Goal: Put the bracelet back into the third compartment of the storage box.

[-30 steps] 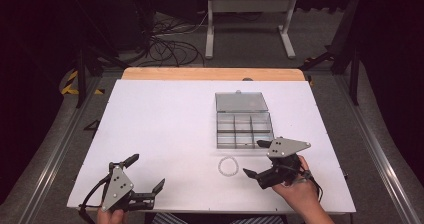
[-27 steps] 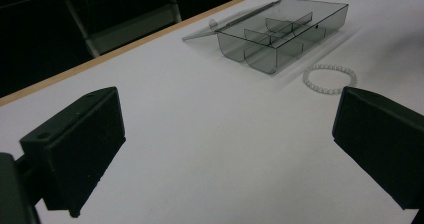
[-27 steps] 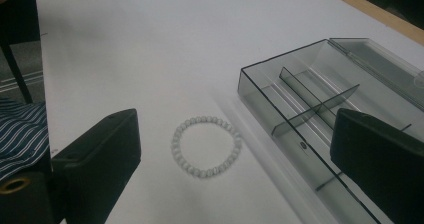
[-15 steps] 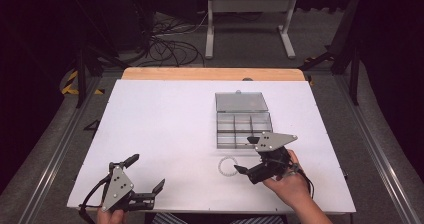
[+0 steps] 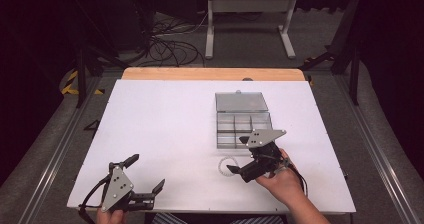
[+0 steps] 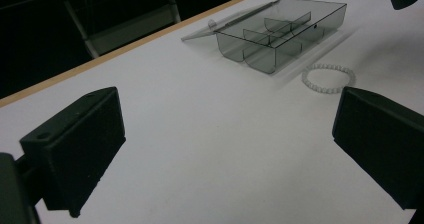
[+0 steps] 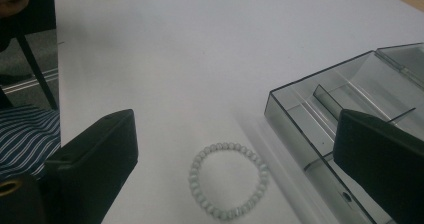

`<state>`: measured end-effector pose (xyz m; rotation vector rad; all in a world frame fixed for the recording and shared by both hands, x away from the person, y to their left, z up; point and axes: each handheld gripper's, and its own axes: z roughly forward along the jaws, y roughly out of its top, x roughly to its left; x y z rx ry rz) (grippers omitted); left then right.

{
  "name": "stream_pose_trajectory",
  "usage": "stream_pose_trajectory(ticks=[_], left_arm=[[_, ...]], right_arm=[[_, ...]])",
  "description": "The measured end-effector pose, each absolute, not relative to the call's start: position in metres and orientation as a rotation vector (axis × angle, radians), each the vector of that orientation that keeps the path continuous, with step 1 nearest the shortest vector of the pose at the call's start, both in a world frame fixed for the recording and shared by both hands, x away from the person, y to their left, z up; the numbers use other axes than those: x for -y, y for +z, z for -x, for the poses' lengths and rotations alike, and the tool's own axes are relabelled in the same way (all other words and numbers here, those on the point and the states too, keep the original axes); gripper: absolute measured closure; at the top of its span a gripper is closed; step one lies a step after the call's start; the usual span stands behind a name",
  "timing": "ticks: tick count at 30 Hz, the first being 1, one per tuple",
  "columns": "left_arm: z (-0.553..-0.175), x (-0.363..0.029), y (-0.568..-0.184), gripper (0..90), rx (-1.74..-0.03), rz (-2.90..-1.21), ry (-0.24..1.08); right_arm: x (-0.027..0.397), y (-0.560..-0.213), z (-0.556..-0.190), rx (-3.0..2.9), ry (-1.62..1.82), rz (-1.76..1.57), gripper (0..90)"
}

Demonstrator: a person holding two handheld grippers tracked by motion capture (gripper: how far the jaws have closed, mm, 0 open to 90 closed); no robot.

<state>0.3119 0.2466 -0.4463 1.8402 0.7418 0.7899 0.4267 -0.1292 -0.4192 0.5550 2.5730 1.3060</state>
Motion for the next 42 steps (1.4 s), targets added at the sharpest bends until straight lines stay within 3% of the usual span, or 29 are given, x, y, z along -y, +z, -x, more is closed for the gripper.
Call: stream_pose_trajectory(ticks=[8, 11, 19, 42], left_arm=[[-0.312, -0.246, -0.447, 1.0, -0.743, -1.838, 0.789], [-0.312, -0.246, -0.446, 1.0, -0.738, -1.843, 0.795], [-0.312, -0.246, -0.446, 1.0, -0.738, -1.844, 0.796], [-0.312, -0.245, -0.447, 1.0, -0.740, -1.850, 0.787]], right_arm=[[0.130, -0.416, -0.430, -2.596, 1.279, -0.623, 16.4], [0.126, -0.416, -0.429, -2.596, 1.184, -0.621, 28.0], [0.118, -0.420, -0.441, -2.673, 1.058, -0.696, 42.2], [0.104, -0.442, -0.461, -2.812, 0.851, -0.761, 56.4]])
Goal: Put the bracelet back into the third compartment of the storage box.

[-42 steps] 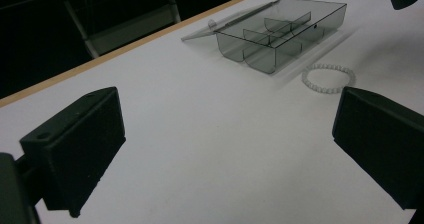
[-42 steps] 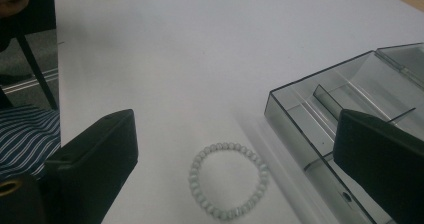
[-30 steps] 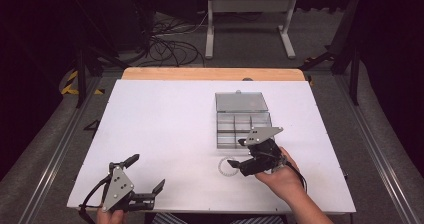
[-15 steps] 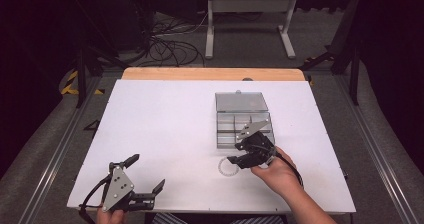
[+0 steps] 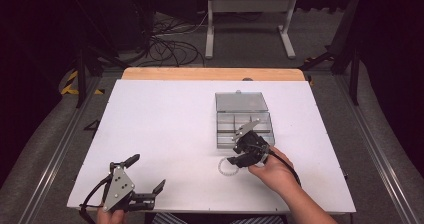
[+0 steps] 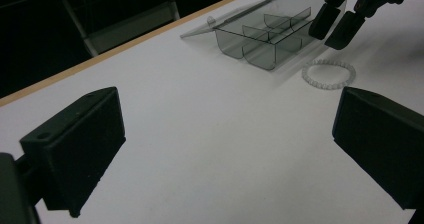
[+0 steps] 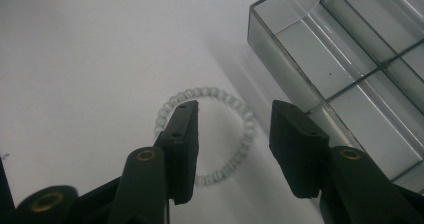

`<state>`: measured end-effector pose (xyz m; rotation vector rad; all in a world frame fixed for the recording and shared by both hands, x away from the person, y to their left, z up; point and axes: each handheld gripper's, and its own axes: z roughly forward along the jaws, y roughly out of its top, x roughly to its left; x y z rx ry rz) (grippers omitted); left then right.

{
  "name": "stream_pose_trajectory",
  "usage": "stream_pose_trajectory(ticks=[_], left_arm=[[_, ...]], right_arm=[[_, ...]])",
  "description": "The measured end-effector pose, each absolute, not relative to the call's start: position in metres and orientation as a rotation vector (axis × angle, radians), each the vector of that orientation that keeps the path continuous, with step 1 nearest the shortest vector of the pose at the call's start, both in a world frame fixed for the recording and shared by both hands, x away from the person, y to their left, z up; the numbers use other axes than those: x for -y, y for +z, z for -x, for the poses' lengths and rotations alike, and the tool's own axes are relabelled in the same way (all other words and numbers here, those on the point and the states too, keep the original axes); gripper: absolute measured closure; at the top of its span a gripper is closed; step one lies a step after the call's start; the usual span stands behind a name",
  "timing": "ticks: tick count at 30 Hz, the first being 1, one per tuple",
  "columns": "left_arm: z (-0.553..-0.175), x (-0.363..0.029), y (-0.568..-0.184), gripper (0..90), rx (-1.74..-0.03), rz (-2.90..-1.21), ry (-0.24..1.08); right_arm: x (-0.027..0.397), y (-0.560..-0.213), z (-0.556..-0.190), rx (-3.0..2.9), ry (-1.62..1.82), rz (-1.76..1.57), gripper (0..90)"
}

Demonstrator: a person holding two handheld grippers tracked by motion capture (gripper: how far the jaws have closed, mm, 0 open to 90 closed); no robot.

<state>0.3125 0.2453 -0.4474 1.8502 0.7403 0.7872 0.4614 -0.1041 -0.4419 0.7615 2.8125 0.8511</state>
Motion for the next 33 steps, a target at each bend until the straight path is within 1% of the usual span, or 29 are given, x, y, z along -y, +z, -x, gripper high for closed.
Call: stream_pose_trajectory(ticks=[15, 22, 24, 27, 33], left_arm=[[-0.313, -0.245, -0.447, 1.0, -0.742, -1.850, 0.786], [-0.313, -0.246, -0.448, 1.0, -0.740, -1.849, 0.786], [-0.313, -0.246, -0.447, 1.0, -0.740, -1.853, 0.788], [-0.313, -0.246, -0.447, 1.0, -0.741, -1.851, 0.785], [-0.312, -0.245, -0.447, 1.0, -0.740, -1.851, 0.786]], right_arm=[[0.095, -0.454, -0.467, -2.864, 0.733, -0.772, 65.9], [0.092, -0.460, -0.470, -2.875, 0.669, -0.765, 73.7], [0.091, -0.460, -0.470, -2.874, 0.661, -0.765, 74.3], [0.090, -0.461, -0.469, -2.857, 0.632, -0.776, 78.8], [0.089, -0.462, -0.469, -2.853, 0.611, -0.768, 82.5]])
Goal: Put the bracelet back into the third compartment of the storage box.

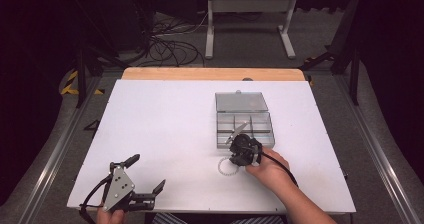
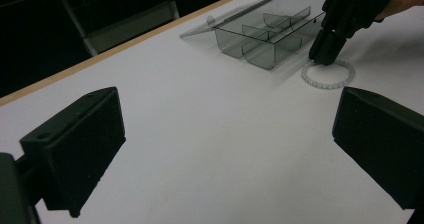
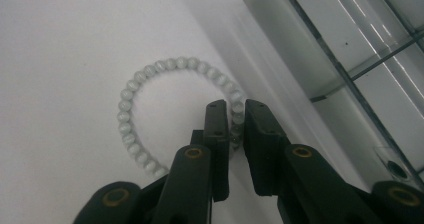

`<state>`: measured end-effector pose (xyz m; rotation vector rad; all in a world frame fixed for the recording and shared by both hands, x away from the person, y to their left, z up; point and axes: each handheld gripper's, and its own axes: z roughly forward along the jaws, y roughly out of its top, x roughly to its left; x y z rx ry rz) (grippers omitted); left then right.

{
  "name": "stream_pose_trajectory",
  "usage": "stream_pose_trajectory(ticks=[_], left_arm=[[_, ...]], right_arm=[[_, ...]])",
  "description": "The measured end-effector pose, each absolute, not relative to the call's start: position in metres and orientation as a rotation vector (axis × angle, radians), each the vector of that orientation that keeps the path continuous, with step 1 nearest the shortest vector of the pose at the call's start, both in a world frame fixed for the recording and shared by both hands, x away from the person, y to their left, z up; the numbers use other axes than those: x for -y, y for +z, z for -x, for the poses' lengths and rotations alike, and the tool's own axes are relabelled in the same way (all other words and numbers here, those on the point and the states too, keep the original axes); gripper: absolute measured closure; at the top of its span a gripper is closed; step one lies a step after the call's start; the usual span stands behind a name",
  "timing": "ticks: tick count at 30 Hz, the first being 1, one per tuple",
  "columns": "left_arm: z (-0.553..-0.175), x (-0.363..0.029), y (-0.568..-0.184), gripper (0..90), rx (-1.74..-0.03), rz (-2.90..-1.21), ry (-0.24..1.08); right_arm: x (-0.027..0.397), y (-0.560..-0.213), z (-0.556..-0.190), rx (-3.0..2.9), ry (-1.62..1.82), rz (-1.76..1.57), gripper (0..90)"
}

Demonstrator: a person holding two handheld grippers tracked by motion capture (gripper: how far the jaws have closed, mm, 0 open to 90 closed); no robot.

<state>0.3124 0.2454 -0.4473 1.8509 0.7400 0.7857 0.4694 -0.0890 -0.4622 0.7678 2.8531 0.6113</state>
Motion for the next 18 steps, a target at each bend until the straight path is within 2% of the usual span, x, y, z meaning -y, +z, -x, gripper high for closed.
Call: stream_pose_trajectory(ticks=[3, 18], left_arm=[[-0.3122, -0.2454, -0.4473, 1.0, -0.741, -1.850, 0.785], [-0.3123, -0.2455, -0.4471, 1.0, -0.742, -1.849, 0.786]], right_arm=[[0.0879, -0.4622, -0.4688, -2.847, 0.603, -0.781, 85.7], [0.0883, -0.4622, -0.4688, -2.845, 0.606, -0.792, 86.1]])
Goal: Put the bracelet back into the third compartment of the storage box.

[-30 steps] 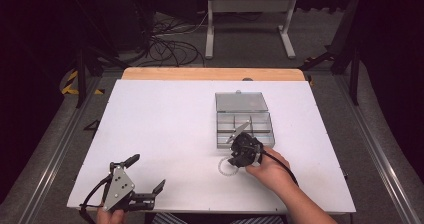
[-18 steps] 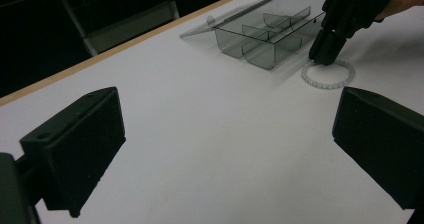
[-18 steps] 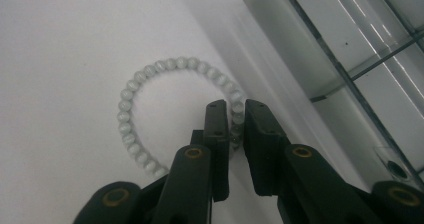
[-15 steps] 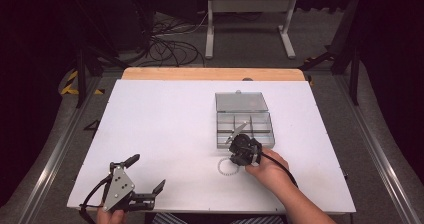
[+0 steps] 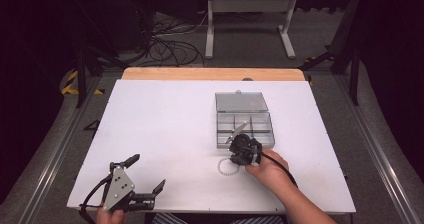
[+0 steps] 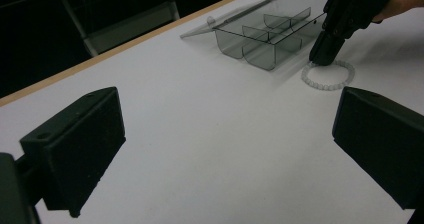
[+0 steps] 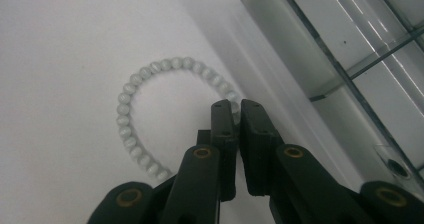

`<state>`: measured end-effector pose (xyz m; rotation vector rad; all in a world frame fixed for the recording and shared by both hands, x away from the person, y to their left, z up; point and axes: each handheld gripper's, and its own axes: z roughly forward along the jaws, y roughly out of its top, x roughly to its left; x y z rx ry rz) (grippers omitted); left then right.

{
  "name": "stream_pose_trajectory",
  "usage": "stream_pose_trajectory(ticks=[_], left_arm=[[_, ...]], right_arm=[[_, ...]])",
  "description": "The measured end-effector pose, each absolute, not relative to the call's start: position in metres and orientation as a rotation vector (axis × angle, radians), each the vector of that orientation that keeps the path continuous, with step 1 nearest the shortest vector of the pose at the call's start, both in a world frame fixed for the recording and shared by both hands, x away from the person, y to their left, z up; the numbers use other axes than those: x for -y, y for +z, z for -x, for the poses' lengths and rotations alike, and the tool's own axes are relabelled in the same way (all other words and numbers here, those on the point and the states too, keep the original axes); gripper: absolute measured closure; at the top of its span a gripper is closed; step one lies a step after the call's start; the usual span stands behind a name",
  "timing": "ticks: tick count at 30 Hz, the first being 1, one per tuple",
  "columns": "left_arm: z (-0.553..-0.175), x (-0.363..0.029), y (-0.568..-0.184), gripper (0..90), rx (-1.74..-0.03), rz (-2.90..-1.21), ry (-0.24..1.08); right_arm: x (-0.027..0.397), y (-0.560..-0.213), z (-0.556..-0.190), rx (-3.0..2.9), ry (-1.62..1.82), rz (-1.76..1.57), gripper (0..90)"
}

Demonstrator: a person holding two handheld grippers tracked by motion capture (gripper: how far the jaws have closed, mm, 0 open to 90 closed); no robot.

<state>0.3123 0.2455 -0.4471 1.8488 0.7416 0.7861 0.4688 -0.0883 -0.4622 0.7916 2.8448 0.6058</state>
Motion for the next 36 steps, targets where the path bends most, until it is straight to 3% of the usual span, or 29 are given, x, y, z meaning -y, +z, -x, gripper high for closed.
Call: stream_pose_trajectory(ticks=[36], left_arm=[[-0.312, -0.246, -0.447, 1.0, -0.739, -1.851, 0.795]], right_arm=[[0.099, -0.402, -0.438, -2.685, 0.969, -0.654, 86.1]])
